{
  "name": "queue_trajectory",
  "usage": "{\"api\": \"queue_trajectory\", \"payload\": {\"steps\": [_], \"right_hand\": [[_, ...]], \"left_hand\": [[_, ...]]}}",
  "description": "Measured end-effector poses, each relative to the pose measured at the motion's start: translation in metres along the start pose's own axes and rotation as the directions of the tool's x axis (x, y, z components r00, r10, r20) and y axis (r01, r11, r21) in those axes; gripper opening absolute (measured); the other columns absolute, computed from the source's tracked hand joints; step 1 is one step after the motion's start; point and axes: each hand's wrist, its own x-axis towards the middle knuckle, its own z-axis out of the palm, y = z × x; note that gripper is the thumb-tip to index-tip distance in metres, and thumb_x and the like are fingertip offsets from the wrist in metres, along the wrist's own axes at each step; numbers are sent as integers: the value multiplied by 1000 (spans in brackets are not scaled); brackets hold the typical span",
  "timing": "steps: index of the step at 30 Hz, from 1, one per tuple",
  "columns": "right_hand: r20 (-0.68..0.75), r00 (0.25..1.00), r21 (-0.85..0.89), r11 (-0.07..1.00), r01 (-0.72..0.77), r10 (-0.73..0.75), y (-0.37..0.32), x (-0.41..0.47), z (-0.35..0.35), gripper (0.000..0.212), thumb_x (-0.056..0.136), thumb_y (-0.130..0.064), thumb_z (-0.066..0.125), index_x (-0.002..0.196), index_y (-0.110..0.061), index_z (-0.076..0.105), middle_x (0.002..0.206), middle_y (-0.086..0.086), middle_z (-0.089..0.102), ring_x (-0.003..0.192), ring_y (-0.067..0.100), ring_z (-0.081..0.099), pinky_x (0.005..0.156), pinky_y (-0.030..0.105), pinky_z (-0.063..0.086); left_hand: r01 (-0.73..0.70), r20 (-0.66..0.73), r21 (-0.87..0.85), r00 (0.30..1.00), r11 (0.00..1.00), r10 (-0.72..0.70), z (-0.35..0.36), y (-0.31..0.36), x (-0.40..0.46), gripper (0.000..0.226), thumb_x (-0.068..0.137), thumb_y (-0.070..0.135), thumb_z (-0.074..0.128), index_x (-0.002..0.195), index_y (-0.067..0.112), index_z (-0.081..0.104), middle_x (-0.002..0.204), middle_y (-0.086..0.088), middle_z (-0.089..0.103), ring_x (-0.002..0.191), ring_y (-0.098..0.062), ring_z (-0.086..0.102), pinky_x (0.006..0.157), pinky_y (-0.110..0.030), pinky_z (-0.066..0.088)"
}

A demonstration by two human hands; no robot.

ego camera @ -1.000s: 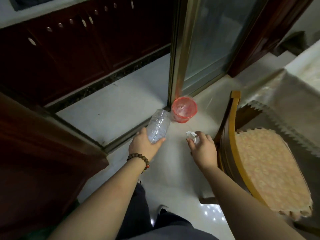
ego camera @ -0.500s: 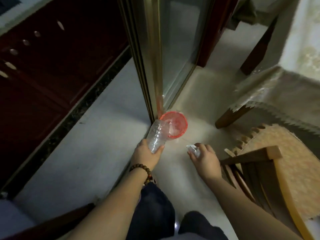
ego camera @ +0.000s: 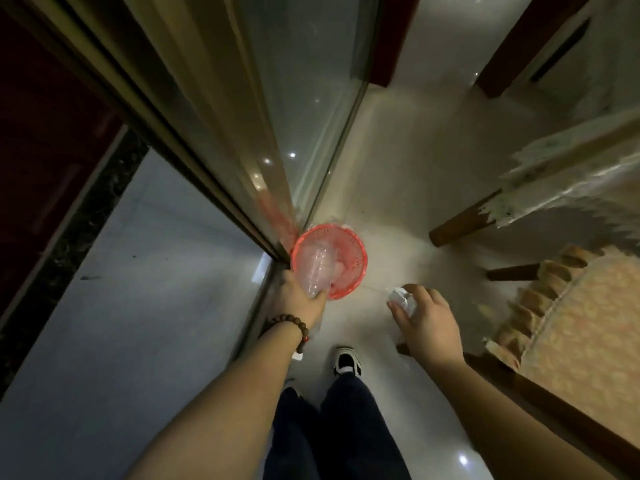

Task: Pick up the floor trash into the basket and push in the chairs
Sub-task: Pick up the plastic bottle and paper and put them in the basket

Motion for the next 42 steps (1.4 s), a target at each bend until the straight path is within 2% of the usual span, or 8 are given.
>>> {"api": "queue_trajectory", "payload": {"steps": [4, 11, 15, 20, 27, 31, 33, 42], "right_hand": [[-23, 1000, -6, 1000, -15, 15, 24, 56, 31, 41, 87, -41, 59, 119, -16, 56, 114, 9, 57, 107, 29, 52, 80, 35, 44], [-34, 996, 30, 996, -80, 81, 54, 103, 86, 43, 88, -43, 57, 122, -16, 54, 120, 11, 56, 104, 28, 55, 81, 39, 50], [-28, 998, 46, 997, -63, 65, 49, 111, 105, 44, 87, -42, 58, 121, -14, 55, 118, 11, 58, 103, 28, 55, 79, 35, 47], [1, 1000, 106, 994, -10, 10, 23, 132, 132, 40, 89, -37, 59, 122, -15, 56, 114, 10, 57, 102, 26, 54, 76, 26, 39], [79, 995, 73, 996, 57, -63, 9, 182, 188, 41, 85, -38, 63, 120, -17, 55, 118, 11, 57, 107, 31, 54, 85, 35, 45], [208, 974, 2, 996, 87, -86, 12, 193, 208, 85, 78, -53, 66, 146, -25, 24, 151, 8, 31, 136, 30, 30, 108, 46, 33], [215, 973, -21, 996, 88, -82, 15, 188, 206, 93, 77, -58, 63, 149, -28, 11, 157, 6, 17, 143, 29, 16, 114, 48, 23], [92, 994, -27, 998, 62, -59, -8, 122, 119, 86, 83, -59, 56, 149, -27, 11, 158, 7, 9, 145, 24, 6, 117, 45, 14]], "left_hand": [[41, 27, 44, 999, 998, -42, 49, 2, 74, 73, 76, 52, 70, 128, 11, 39, 118, -12, 61, 101, -33, 61, 79, -39, 52], [23, 55, 117, 998, 993, -30, 98, -14, 149, 86, 74, 62, 65, 139, 13, 37, 127, -17, 57, 112, -37, 56, 89, -44, 51], [-9, 7, 146, 1000, 989, 8, 91, -23, 149, 66, 85, 50, 58, 136, 13, 41, 135, -14, 48, 116, -34, 52, 87, -42, 51], [-127, -35, 122, 991, 984, 132, 73, -35, 126, 59, 88, 50, 53, 138, 20, 41, 134, -6, 50, 114, -26, 53, 80, -31, 45], [-115, -37, 116, 992, 987, 120, 70, -55, 114, 62, 90, 49, 51, 142, 20, 35, 143, -6, 42, 124, -25, 46, 93, -34, 42], [-139, -54, 103, 988, 985, 145, 70, -62, 116, 65, 89, 50, 52, 144, 21, 33, 145, -5, 41, 129, -24, 41, 101, -38, 39], [-146, -54, 109, 987, 983, 153, 68, -64, 116, 67, 88, 52, 52, 145, 22, 31, 147, -5, 39, 132, -24, 39, 104, -41, 38], [-219, -66, 183, 970, 958, 234, 18, -19, 57, 72, 86, 54, 49, 146, 21, 27, 150, -5, 35, 137, -25, 32, 110, -46, 35]]}}
